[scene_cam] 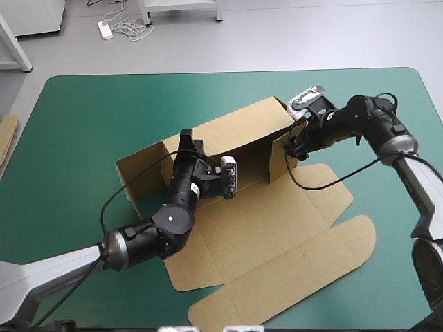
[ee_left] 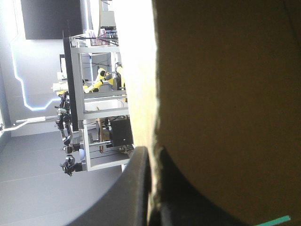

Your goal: Fold the box

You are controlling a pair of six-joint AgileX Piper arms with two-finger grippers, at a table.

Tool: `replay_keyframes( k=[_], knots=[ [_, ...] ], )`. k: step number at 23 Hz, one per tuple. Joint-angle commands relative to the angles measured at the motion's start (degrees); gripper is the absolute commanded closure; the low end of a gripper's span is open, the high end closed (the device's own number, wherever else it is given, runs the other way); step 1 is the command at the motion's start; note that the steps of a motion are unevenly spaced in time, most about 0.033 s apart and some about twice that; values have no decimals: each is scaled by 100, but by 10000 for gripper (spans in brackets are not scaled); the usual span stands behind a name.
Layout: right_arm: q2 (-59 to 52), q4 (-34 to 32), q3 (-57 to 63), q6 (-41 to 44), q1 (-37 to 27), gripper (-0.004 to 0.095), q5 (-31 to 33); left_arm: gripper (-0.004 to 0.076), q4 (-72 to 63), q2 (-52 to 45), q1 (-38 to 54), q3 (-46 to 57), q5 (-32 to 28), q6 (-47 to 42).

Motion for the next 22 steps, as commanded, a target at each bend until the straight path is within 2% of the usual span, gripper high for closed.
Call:
replay_keyframes(
  k=[1,8,10,17,20,22],
  knots=[
    [-223,482,-147,-405,-24,78,-454,733,51,-190,-6,-88,40,-37],
    [-215,1260,-75,-865,-24,81,-458,733,40,-190,-6,-88,26,-37],
    [-215,1529,114,-967,-24,111,-656,733,40,-190,-6,-88,2,-37],
    [-215,2469,809,-1624,-24,259,-1272,733,40,-190,-6,-88,-42,-37],
    [-215,2544,837,-1676,-24,311,-1313,733,40,-190,-6,-88,-54,-37],
    [-215,2568,837,-1676,-24,398,-1362,733,28,-190,-6,-88,-68,-37]
  ],
)
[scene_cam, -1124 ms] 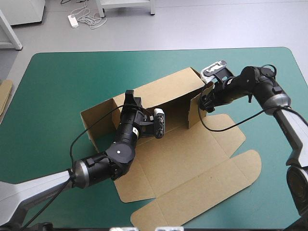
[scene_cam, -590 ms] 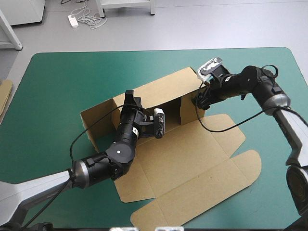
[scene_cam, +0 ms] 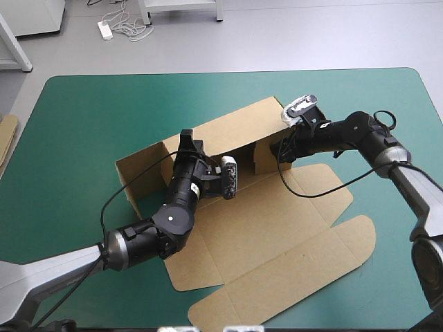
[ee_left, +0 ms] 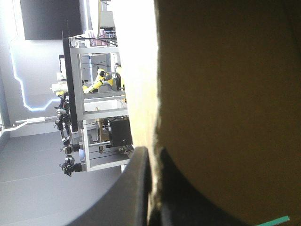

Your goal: Fold the box

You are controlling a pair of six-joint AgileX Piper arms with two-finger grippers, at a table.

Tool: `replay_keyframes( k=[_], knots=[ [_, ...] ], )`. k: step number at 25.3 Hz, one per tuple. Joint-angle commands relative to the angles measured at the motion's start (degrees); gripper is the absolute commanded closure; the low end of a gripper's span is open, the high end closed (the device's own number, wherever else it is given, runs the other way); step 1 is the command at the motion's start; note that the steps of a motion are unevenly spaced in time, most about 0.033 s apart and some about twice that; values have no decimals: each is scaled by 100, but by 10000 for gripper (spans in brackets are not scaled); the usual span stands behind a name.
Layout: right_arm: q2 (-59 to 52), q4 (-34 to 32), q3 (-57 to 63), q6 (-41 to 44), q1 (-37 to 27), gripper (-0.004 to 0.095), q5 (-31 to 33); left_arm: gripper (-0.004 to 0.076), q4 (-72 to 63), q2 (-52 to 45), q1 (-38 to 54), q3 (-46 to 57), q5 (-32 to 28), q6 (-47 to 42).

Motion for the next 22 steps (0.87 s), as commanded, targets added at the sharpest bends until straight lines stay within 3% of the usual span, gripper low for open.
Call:
replay_keyframes(
  k=[1,4,10,13,19,21,22],
  knots=[
    [-221,315,-135,-92,-24,453,-284,733,33,-190,-6,-88,-29,-37],
    [-221,424,-135,-133,-24,595,-297,733,25,-190,-6,-99,-29,-52],
    [-221,461,-135,-137,-24,756,-295,733,47,-190,-16,-99,-29,-52],
    [-221,582,-135,-137,-24,912,-245,733,167,-190,-16,-99,-16,-52],
    [-221,676,-135,0,-24,927,-243,731,391,-190,-16,-99,30,-57],
    [-221,676,-135,39,-24,927,-258,703,391,-190,-40,-99,42,-368],
    [-221,676,-135,39,-24,927,-258,647,391,-190,-125,-99,149,-554]
  ],
)
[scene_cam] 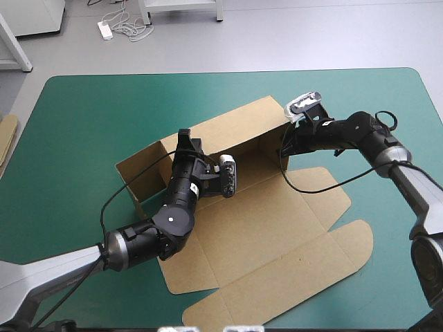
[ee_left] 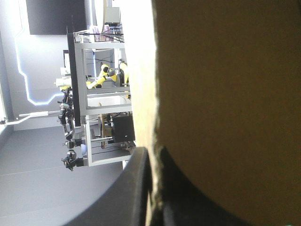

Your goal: Fold the box

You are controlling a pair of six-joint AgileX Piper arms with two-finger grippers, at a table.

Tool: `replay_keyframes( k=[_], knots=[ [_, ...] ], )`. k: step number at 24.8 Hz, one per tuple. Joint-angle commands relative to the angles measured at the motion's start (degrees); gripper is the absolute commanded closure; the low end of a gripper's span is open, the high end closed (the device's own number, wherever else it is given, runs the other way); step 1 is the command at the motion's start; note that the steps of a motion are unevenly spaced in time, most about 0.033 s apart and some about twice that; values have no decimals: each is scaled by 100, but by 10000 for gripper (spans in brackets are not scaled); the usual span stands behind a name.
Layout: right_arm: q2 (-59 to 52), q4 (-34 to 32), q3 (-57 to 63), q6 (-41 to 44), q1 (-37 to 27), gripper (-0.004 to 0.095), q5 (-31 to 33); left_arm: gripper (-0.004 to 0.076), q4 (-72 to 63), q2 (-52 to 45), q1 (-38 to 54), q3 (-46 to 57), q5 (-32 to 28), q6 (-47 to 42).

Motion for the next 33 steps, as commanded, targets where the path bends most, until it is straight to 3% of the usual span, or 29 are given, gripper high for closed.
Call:
replay_keyframes(
  k=[1,3,5,9,12,16,23,28,33],
  knots=[
    [-267,477,-156,43,23,927,13,614,241,-190,-162,-118,75,-313],
    [-267,477,-156,43,23,927,13,499,241,-190,-436,-129,353,-335],
    [-267,477,-156,157,23,927,-27,447,200,-190,-667,-257,667,-335],
    [-262,467,-156,346,23,927,-154,439,-1125,-190,-998,-1145,1519,227],
    [-262,443,-156,438,23,927,-154,439,-2617,-190,-986,-2124,2032,821],
    [-295,214,-156,671,23,927,-122,439,-3570,-190,-759,-3265,2704,1190],
    [-493,-626,-245,1888,23,927,286,439,-4778,-190,754,-4625,2971,1435],
    [-856,-1143,-258,2560,23,927,609,440,-5821,-190,2273,-4864,2808,1827],
    [-1021,-2130,-630,3635,23,925,1592,440,-7096,-190,3642,-4864,2574,2193]
  ],
)
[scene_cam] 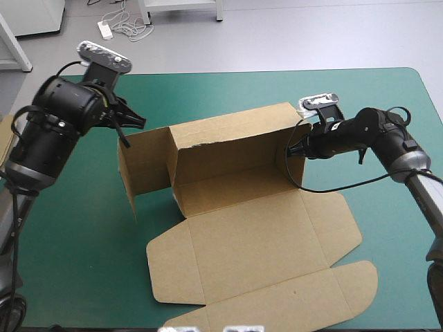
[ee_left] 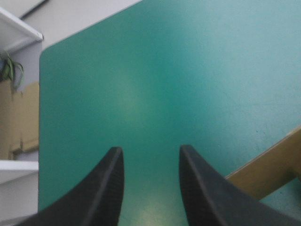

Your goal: Fold the box

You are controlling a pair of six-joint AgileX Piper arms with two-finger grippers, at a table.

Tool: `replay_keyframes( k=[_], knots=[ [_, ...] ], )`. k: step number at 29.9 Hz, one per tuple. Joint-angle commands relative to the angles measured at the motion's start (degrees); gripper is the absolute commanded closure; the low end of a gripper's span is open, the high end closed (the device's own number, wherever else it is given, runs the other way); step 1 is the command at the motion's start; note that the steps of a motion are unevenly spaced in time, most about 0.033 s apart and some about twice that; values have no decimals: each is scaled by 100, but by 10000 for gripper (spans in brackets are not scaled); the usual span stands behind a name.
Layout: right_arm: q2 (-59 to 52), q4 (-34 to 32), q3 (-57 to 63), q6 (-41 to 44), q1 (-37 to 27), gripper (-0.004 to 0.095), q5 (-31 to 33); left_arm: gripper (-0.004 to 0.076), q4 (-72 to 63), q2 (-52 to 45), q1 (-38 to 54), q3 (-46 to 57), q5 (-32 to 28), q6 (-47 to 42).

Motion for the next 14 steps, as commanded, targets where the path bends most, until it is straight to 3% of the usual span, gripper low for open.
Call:
replay_keyframes(
  k=[1,7,14],
  knots=[
    [-335,-354,-474,710,4,925,544,440,-841,-202,726,-184,-203,256],
    [-323,-1064,-1055,1620,4,926,1463,440,-1987,-178,1866,-184,-275,573],
    [-135,-1794,-1649,2326,4,925,2197,440,-2184,28,2073,-184,-43,585]
  ],
)
